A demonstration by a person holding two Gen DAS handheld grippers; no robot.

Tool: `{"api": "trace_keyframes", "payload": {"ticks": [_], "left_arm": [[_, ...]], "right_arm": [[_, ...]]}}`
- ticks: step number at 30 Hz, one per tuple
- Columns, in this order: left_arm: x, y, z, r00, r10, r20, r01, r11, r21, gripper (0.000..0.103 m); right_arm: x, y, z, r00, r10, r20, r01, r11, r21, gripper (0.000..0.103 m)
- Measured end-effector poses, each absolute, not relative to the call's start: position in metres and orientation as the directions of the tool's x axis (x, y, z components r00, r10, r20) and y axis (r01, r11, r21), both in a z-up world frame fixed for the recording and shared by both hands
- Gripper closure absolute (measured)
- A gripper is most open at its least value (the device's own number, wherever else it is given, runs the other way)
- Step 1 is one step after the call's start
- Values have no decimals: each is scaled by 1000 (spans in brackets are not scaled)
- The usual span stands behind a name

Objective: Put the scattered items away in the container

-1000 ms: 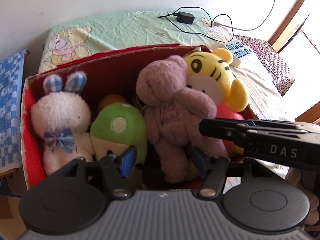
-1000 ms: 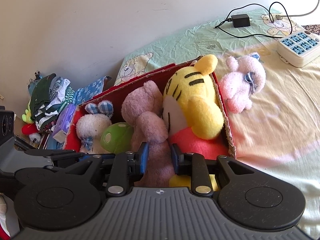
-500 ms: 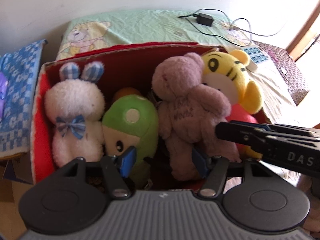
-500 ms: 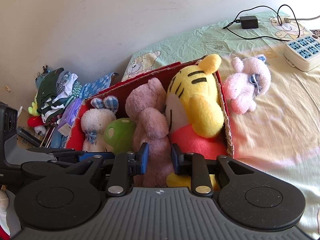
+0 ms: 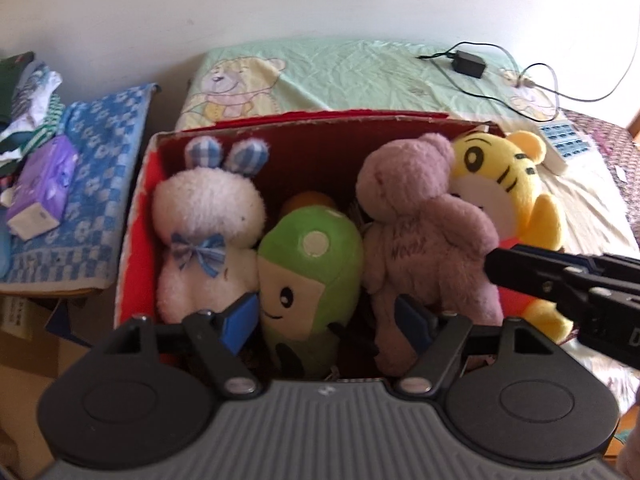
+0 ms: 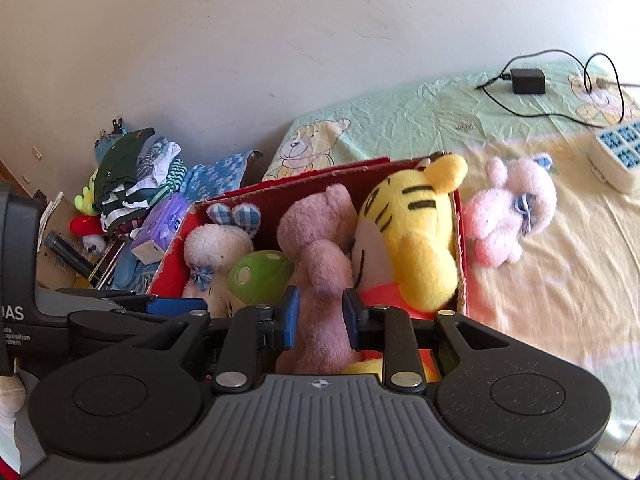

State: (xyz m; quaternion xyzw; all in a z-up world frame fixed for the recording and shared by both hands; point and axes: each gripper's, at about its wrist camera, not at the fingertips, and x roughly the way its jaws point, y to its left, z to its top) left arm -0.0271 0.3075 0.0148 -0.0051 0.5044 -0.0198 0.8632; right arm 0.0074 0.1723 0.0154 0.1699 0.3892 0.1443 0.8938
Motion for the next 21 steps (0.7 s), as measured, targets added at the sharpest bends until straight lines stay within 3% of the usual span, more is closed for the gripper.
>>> {"api": "trace_keyframes", "payload": {"ticks": [21], "left_arm": [[-50,276,18,483,137,-865,-155,985,70,18]], "right_arm": [[-5,146,17,631,449,-632,-219,885,410,77]]}}
